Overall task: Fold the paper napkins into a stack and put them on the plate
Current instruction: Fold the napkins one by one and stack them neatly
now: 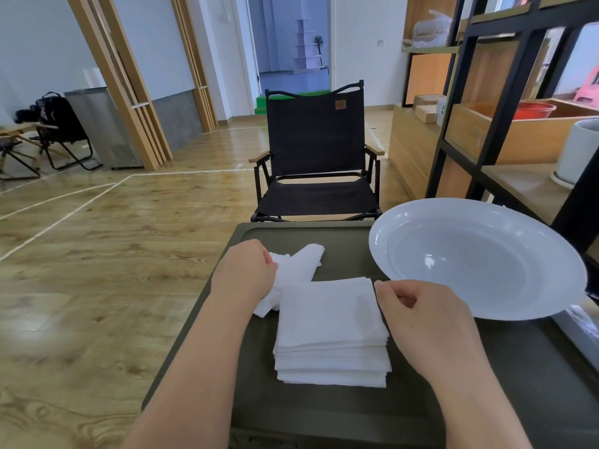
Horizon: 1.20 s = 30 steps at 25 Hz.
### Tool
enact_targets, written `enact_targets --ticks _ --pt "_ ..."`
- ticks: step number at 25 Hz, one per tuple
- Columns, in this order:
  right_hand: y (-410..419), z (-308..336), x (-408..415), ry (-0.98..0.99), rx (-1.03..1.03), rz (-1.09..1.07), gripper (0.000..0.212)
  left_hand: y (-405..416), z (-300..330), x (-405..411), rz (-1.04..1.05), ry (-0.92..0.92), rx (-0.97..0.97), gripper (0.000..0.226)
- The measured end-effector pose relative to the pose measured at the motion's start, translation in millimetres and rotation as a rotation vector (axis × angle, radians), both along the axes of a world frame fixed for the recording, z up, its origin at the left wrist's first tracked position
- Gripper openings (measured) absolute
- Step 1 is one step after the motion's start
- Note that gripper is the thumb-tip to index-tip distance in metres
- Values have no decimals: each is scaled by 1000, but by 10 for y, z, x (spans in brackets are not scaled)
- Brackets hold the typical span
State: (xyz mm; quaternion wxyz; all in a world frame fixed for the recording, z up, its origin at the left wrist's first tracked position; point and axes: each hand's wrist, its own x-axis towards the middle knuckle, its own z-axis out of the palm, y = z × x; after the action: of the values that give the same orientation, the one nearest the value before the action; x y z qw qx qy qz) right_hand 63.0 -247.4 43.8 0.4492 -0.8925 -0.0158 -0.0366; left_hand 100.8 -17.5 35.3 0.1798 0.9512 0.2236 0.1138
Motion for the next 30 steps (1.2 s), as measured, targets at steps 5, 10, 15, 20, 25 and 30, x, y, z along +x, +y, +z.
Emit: enact_targets --ticks 5,10,15,20,25,30 --pt "-17 -15 -4 -22 29 5 24 -91 -15 -72 22 29 -29 12" --pt "-18 57 7 -107 102 6 27 -252 289 -553 -51 -467 -478 15" --pt "6 166 -47 -94 347 222 56 -551 366 -1060 -337 -263 -1195 19" --pt "-39 147 -83 25 593 299 22 -583 272 -1013 -336 -162 -1156 21" --pt "78 64 -62 42 575 146 6 -574 253 -1043 -529 -80 -946 46" --pt "57 40 -34 2 457 185 10 -521 104 -929 -156 -372 -958 30"
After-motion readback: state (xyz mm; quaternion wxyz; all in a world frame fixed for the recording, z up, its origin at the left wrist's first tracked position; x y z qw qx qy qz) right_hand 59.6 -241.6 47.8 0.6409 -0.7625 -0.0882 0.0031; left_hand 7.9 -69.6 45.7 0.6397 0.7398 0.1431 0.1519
